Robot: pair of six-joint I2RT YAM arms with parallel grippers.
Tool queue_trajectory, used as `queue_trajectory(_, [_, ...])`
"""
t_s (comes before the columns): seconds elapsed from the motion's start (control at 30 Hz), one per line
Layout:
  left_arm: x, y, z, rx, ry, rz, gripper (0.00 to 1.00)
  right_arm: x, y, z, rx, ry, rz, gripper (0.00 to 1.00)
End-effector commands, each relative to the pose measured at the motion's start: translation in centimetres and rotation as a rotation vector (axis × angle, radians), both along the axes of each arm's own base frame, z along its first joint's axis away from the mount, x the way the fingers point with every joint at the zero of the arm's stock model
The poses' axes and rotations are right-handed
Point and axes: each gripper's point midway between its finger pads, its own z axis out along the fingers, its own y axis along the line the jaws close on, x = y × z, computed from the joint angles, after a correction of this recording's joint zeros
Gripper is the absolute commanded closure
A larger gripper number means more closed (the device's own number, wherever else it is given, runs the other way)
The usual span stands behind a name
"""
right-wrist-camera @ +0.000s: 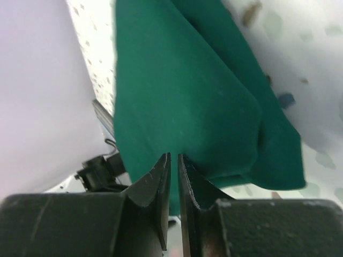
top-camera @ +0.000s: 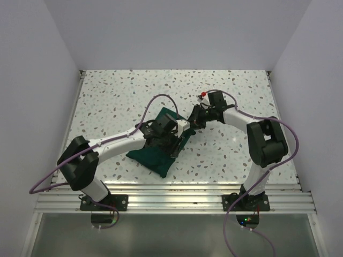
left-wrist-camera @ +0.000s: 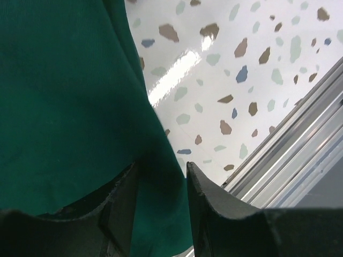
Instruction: Prepare the surgical pack
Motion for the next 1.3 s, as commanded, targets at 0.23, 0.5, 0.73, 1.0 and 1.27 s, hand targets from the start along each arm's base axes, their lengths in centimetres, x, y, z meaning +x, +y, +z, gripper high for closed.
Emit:
queue_trajectory(0.23, [-2.0, 0.1, -1.8, -0.039, 0.074, 0.002, 0.57, -5.5, -3.7, -5.6, -0.099, 0.112, 0.066, 0.85])
queue_trajectory(0.5, [-1.0, -0.4, 3.0, -0.097, 0.009, 0.038, 0.57, -2.1, -2.7, 2.1, -0.057, -0.066, 0.074, 0.85])
queue_trajectory(0.73, [0.0, -2.1, 4.5, -0.164, -0.007, 0.048, 0.57, -1.1, -0.5, 3.0, 0.012, -0.058, 0.094, 0.85])
queue_trajectory(1.0, [-1.3, -2.9, -0.5, -0.140, 0.116, 0.025, 0.58, -1.3, -0.8, -2.3, -0.033, 0.025, 0.087, 0.85])
queue_trajectory(1.27, [-3.0, -0.2, -5.3, -0.040, 0.167, 0.071, 0.59, -4.1, -2.7, -5.8, -0.119, 0.063, 0.080, 0.85])
